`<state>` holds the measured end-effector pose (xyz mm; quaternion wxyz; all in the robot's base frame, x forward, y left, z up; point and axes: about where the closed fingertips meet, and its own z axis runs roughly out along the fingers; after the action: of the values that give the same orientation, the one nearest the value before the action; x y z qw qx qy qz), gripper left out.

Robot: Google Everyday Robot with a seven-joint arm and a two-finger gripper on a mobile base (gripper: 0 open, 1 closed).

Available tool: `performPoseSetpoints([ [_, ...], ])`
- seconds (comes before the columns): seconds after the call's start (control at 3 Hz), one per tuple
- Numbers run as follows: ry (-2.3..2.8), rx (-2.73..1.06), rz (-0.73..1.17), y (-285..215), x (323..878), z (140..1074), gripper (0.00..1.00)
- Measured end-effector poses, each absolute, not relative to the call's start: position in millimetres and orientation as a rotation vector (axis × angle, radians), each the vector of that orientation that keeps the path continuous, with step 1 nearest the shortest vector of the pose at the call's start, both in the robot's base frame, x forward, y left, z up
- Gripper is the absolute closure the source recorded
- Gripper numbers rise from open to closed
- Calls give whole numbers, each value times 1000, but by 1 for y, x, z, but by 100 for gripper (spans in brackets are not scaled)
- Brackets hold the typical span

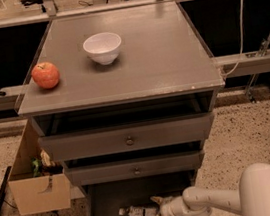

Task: Pick blue plastic bottle from bottom drawer and place on counter

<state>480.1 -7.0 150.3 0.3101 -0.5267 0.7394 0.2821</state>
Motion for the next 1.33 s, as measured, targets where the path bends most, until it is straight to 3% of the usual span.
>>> performPoseSetpoints([
  [1.0,1953,-1391,745,-7,480,150,89],
  [1.33,1953,-1391,746,-7,480,150,100],
])
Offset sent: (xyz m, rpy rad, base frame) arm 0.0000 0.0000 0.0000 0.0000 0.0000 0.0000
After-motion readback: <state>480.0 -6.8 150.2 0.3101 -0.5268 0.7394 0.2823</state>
